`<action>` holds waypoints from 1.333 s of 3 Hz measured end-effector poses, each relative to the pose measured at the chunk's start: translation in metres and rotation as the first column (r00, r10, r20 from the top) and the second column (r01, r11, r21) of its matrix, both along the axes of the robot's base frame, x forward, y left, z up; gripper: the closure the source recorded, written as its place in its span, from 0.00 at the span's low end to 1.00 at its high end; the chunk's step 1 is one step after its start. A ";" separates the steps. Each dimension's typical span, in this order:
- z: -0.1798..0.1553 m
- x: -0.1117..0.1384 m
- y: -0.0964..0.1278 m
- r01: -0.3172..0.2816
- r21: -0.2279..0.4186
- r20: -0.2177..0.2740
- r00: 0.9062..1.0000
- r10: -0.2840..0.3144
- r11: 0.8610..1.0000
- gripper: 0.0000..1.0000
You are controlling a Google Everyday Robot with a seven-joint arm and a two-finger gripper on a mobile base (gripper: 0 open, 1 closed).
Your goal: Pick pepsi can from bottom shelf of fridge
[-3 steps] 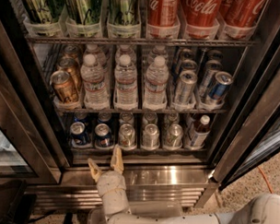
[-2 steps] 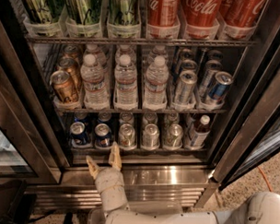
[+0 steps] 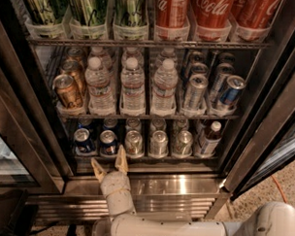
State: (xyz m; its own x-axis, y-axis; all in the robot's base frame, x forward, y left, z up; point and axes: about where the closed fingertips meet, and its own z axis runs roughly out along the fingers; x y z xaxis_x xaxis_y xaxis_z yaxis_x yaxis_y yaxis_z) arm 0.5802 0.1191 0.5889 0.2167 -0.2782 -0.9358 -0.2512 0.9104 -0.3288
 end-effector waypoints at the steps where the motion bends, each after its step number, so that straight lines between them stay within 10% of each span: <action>1: 0.002 0.007 -0.001 0.001 0.036 0.002 1.000 -0.001 0.999 0.26; 4: 0.004 0.019 -0.003 -0.015 0.121 -0.026 0.999 0.018 0.993 0.33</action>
Offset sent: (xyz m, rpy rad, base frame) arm 0.0150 -0.0075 0.0041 0.1133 0.0060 -0.0058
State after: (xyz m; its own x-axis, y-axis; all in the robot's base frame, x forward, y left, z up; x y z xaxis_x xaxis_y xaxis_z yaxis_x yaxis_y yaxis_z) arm 0.5996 0.1159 0.5930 0.1945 -0.1595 -0.9678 -0.2741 0.9385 -0.2098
